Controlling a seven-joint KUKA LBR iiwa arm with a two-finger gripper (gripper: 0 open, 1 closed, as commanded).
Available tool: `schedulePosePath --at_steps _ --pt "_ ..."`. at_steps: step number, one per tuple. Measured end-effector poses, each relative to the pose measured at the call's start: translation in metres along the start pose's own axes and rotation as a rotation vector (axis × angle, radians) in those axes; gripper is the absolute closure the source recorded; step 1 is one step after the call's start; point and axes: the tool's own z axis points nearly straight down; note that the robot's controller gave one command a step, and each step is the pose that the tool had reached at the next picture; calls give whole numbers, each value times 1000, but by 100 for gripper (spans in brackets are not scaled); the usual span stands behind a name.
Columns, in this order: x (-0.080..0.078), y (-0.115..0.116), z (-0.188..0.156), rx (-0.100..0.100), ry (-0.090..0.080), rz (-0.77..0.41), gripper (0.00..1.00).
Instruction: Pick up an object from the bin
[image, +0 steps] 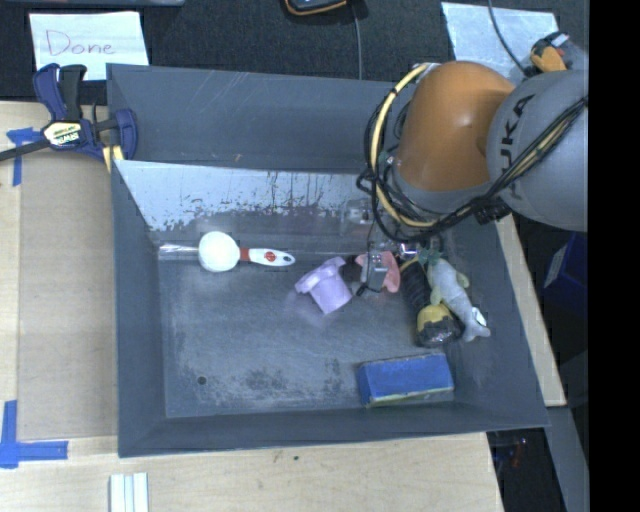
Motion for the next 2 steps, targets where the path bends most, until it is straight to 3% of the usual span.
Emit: schedulePosePath --at_steps 1,2 --pt "-2 0 -5 0 -9 0 0" --pt "-6 -16 94 1 -5 -302 0"
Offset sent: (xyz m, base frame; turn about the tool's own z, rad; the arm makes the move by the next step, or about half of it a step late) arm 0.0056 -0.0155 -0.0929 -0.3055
